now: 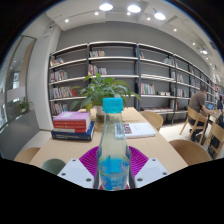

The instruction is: Pour water

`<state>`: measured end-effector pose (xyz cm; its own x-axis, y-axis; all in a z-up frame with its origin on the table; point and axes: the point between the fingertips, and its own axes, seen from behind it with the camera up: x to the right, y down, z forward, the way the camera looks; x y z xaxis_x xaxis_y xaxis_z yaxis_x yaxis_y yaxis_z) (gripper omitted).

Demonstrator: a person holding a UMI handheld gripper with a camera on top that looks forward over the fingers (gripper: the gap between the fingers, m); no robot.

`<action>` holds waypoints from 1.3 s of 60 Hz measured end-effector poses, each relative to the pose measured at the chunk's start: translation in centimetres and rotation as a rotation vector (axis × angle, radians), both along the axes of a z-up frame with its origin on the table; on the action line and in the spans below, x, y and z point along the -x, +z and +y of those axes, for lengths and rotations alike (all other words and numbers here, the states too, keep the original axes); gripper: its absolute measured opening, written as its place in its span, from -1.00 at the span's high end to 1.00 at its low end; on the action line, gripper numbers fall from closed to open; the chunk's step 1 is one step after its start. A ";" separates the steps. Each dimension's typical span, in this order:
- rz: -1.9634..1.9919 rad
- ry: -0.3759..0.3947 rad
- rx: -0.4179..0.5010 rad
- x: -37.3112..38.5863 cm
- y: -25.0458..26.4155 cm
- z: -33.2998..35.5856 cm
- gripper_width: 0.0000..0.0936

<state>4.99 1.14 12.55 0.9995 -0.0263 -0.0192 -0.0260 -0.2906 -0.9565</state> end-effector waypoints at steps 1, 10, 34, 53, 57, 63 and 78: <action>-0.003 0.002 0.007 0.1 -0.3 0.0 0.14; -0.010 0.017 -0.017 0.9 -1.6 0.2 0.10; -0.078 -0.037 0.173 -0.2 -5.9 -3.6 -0.75; -0.053 -0.102 0.324 1.6 -8.3 -15.7 -0.71; -0.033 -0.088 0.336 3.8 -7.6 -17.9 -0.71; -0.019 -0.062 0.323 7.1 -5.3 -19.6 -0.72; 0.006 -0.003 0.214 14.0 3.4 -20.8 -0.73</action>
